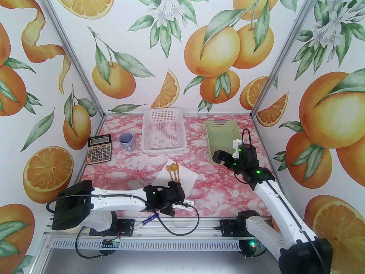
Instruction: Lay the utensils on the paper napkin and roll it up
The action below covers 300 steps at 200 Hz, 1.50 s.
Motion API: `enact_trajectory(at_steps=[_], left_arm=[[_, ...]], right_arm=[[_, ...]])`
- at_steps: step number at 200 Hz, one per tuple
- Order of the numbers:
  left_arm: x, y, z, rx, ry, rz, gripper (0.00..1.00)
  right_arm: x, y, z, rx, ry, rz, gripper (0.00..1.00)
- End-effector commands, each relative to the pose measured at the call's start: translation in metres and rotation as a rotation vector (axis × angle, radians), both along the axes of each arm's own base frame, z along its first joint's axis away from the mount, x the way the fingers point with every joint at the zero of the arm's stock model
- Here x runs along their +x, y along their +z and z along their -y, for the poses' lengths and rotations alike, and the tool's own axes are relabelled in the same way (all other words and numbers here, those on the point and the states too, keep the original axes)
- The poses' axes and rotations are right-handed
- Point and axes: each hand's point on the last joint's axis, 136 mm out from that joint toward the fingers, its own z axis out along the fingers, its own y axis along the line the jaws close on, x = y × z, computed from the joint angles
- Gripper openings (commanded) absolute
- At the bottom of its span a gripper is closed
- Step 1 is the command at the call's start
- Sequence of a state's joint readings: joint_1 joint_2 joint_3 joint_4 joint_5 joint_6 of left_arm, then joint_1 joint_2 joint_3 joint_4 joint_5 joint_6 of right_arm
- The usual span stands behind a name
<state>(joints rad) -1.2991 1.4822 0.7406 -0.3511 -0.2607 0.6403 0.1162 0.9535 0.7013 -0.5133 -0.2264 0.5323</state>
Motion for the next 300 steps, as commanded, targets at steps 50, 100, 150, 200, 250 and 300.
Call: enact_trajectory(at_steps=[50,100,150,200,250,300], left_arm=[[0.005,0.002,0.03,-0.045,-0.049,0.016,1.0],[0.011,-0.005,0.029,-0.027,-0.039,0.027,1.0],[0.022,0.0,0.027,-0.044,-0.02,0.053,1.0],[0.029,0.005,0.026,-0.065,-0.006,0.06,1.0],[0.032,0.011,0.027,-0.095,0.004,0.064,1.0],[0.034,0.018,0.025,-0.13,0.017,0.059,1.0]], right_arm=[[0.003,0.007,0.001,-0.009,0.007,0.03,1.0],[0.003,0.008,0.001,-0.013,0.008,0.028,1.0],[0.003,0.008,0.001,-0.012,0.008,0.027,1.0],[0.002,0.008,0.001,-0.017,0.018,0.021,1.0],[0.0,0.007,0.0,-0.02,0.028,0.013,1.0],[-0.005,0.009,-0.01,-0.001,0.094,0.007,0.99]])
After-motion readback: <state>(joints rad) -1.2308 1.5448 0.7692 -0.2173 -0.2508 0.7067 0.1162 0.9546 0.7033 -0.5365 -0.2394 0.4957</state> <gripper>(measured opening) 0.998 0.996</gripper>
